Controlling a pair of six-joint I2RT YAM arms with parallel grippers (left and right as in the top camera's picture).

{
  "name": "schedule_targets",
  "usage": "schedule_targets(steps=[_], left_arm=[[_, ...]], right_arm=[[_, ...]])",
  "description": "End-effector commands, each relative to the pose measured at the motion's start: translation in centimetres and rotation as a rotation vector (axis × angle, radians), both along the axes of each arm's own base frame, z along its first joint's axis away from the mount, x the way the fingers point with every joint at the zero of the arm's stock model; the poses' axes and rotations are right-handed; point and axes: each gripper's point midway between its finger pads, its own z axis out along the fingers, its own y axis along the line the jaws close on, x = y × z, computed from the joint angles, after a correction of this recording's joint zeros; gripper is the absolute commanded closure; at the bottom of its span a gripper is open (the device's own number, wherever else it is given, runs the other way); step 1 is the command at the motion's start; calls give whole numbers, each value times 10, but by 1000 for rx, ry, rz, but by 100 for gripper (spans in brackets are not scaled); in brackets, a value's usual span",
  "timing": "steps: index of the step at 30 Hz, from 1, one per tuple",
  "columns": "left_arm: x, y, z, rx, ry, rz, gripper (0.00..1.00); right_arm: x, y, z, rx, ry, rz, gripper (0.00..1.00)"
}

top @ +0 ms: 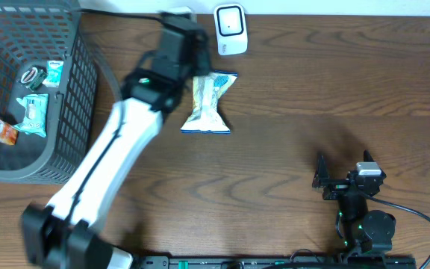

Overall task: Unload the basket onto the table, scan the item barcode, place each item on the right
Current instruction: 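Hold the bag under the scanner face with the left gripper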

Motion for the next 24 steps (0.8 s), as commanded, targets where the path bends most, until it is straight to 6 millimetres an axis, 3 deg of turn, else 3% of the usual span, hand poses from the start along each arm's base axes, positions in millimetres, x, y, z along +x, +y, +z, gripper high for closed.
schedule_targets(steps=[1, 4, 8, 11, 18, 24], left_arm=[[-1, 52, 53, 51, -126, 121, 49], [-8, 56, 53, 21, -102, 85, 54], [-15, 34, 25, 15, -7, -54, 72], [-17, 21, -12, 28, 101, -97, 85], [-26, -4, -119, 119, 394, -153, 87], [-34, -20, -193, 179, 558, -189, 89]], right_arm=[[0, -2, -1, 10, 1, -12, 1], [0, -2, -1, 10, 1, -12, 1], [0, -2, -1, 10, 1, -12, 1], [0, -2, -1, 10, 1, -12, 1], [0, -2, -1, 10, 1, -12, 1], [0, -2, -1, 10, 1, -12, 1]])
